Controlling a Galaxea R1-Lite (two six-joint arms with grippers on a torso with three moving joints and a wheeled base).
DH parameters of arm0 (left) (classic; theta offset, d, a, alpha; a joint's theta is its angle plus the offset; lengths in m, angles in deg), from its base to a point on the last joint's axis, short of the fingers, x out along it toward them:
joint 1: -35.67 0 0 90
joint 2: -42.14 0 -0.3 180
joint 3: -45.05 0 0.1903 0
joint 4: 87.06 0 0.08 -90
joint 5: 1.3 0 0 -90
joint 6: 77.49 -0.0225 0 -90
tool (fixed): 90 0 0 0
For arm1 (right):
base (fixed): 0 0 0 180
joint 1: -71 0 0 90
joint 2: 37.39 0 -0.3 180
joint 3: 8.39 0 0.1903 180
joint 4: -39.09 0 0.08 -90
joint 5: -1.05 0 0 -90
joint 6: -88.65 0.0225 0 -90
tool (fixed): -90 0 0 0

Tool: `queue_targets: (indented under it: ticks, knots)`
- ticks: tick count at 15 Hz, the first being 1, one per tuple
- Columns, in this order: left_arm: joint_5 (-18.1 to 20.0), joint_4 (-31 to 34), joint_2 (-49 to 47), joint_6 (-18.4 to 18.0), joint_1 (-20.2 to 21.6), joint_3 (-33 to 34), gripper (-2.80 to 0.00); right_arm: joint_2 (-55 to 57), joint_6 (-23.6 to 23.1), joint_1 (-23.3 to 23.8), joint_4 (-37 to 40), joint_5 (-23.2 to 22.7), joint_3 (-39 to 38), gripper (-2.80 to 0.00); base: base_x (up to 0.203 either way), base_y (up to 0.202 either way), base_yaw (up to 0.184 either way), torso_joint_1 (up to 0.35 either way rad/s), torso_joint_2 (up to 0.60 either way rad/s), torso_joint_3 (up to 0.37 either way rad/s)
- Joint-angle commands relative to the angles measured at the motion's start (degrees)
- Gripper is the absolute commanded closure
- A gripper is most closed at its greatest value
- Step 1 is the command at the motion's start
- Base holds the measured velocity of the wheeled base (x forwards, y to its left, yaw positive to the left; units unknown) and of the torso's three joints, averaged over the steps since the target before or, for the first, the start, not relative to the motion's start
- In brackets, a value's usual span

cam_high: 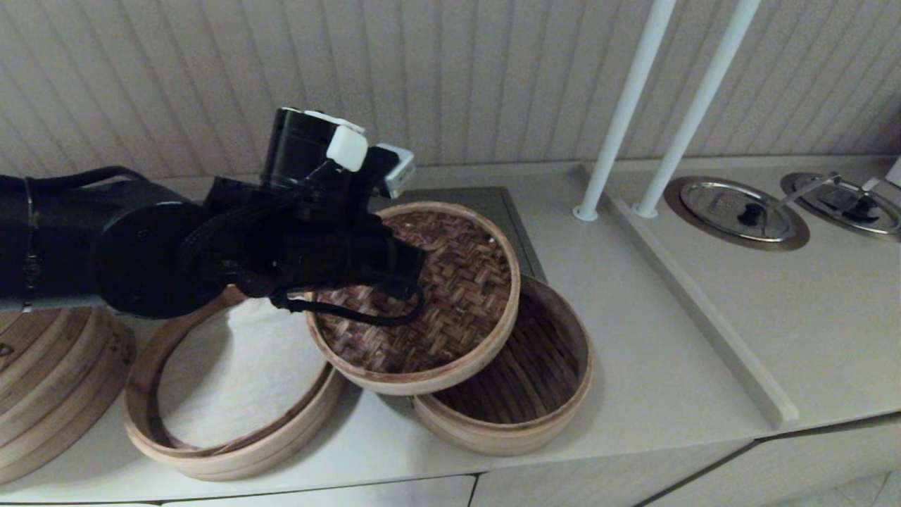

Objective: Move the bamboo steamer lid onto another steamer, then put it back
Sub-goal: Put the steamer

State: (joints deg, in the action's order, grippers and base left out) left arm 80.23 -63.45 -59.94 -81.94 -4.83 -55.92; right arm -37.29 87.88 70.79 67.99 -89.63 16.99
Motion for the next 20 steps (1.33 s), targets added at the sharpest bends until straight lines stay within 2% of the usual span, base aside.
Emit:
queue_targets:
  ticks: [1, 5, 11, 20]
  knots:
    - [-0.7, 0.0, -3.1, -0.1, -1.8, -2.2, 0.00, 0.1, 0.0, -0.1, 0.1, 0.0, 0.0, 0.00, 0.000, 0.000, 0.000, 0.000, 0.00, 0.000]
    - [-3.1, 1.1, -7.7, -0.4, -5.4, -7.2, 0.00, 0.1, 0.1, 0.0, 0.0, 0.0, 0.0, 0.00, 0.000, 0.000, 0.000, 0.000, 0.00, 0.000]
    - [-3.4, 2.6, -12.0, -0.6, -7.5, -13.0, 0.00, 0.1, 0.0, 0.0, 0.0, 0.0, 0.0, 0.00, 0.000, 0.000, 0.000, 0.000, 0.00, 0.000]
    - [-3.7, 4.9, -14.3, -0.6, -10.0, -15.8, 0.00, 0.1, 0.1, 0.0, 0.0, 0.0, 0.0, 0.00, 0.000, 0.000, 0.000, 0.000, 0.00, 0.000]
